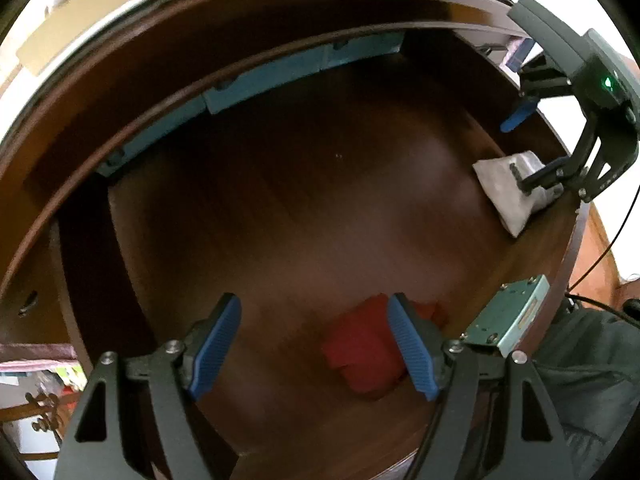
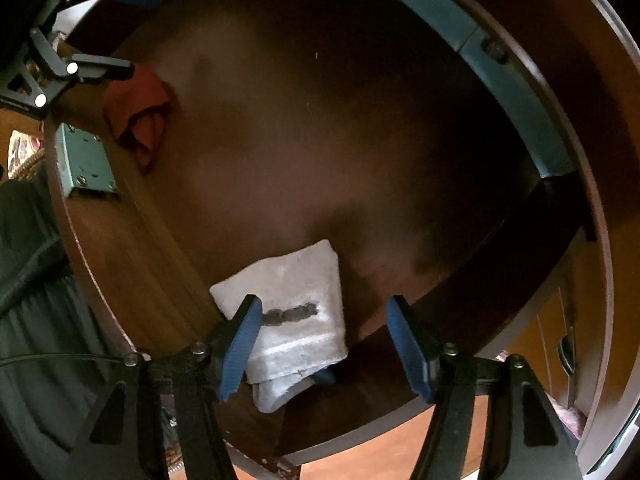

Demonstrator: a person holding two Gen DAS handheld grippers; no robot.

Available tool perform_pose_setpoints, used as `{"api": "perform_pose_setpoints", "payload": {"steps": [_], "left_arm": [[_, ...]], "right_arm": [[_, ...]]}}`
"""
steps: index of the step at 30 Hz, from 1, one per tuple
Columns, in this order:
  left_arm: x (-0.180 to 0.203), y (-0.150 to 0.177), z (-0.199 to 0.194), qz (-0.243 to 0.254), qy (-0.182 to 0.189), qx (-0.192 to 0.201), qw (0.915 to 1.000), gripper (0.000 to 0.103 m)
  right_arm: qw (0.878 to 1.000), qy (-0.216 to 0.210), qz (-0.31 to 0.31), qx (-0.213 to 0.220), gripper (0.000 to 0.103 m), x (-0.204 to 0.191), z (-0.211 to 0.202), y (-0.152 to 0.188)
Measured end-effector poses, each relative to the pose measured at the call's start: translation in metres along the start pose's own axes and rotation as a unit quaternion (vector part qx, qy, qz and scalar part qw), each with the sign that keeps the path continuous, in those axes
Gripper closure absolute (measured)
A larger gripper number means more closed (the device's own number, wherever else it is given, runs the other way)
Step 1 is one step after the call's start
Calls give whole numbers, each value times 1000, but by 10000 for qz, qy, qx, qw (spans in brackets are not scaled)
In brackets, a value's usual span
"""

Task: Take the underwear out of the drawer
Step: 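Grasp the dark red underwear with the left tool while the right tool grasps the white sock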

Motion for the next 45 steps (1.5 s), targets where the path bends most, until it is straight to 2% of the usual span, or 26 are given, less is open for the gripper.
{"api": "perform_pose_setpoints", "payload": {"steps": [9, 16, 19, 23, 26, 28, 32, 34, 35, 36, 45], "left_arm": [[7, -1, 21, -53, 400, -626, 9972, 26], [12, -4, 33, 19, 606, -1035, 9928, 26], [14, -8, 40, -46, 941, -1219, 9881, 26], [13, -9, 52, -208, 1098, -1412, 9837, 26], [11, -7, 54, -253, 1243, -1458, 9811, 29], [10, -8, 55, -267, 1252, -1461, 9810, 29], [10, -11, 55, -205, 1300, -1474, 9803, 35], [11, -13, 54, -200, 1323, -1428, 9807, 43], [11, -14, 54, -217, 1349, -1410, 9805, 52], [11, -14, 55, -248, 1418, -1414, 9794, 66], [-4, -4, 50, -407, 1555, -1178, 9800, 77]], "right_arm": [[9993, -156, -46, -344, 45, 3, 13, -26], [9958, 271, -289, -831, 49, -9, 39, -41], [9938, 281, -382, -1002, 54, -12, 46, -51], [9913, 311, -435, -1207, 57, -16, 56, -57], [9908, 274, -483, -1237, 65, -21, 60, -64], [9910, 253, -480, -1223, 69, -22, 62, -66], [9929, 176, -390, -1106, 73, -20, 63, -72], [9942, 169, -371, -996, 78, -20, 62, -73], [9948, 163, -388, -931, 81, -20, 62, -68], [9956, 150, -392, -838, 84, -21, 61, -68], [9998, 99, -145, 87, 86, -18, 47, -62]]}}
Point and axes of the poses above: each gripper's, at about its wrist camera, not at the fingertips, and z roughly the way its jaws point, x to its right, y to its underside, the point moved 2 cm from there along z, roughly the way its jaws point, and after that the axes turned 15 degrees about -y, right-handed, at the moved point
